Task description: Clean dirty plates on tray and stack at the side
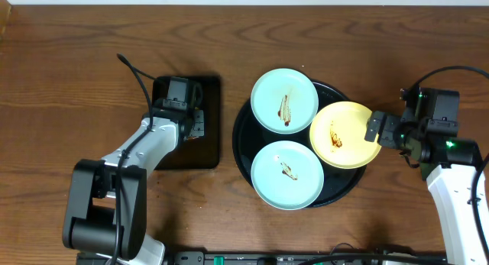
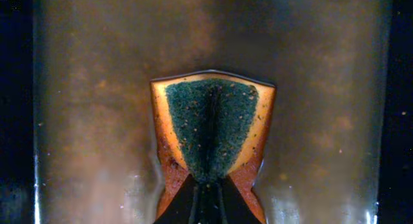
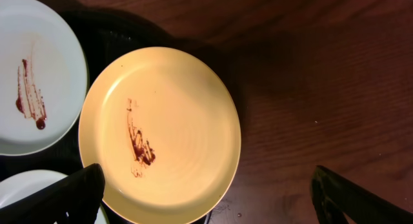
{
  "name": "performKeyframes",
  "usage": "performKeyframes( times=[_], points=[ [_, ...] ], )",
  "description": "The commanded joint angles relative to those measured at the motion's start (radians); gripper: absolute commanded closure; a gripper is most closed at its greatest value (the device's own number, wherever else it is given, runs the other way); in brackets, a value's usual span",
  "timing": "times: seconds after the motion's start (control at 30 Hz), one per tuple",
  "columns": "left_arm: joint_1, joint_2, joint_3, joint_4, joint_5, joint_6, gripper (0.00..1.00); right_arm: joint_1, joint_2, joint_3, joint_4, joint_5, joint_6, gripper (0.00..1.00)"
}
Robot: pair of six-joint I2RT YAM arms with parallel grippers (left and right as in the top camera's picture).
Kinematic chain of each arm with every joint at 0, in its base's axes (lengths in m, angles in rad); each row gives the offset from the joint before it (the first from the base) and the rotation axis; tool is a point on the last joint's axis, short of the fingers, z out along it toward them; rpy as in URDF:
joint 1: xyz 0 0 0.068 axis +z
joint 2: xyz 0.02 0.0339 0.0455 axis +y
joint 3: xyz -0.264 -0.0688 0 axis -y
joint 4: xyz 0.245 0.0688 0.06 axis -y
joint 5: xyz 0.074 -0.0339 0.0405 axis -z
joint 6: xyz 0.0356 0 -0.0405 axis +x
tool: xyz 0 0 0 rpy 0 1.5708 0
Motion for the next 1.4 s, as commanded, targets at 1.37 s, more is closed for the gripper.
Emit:
performKeyframes(
  times=[1.37],
  points=[
    [-0.002, -0.246, -0.013, -0.140, 0.137, -0.069, 0.93, -0.005, 0.243, 0.019, 0.044, -0.008, -0.029, 0.25]
  ],
)
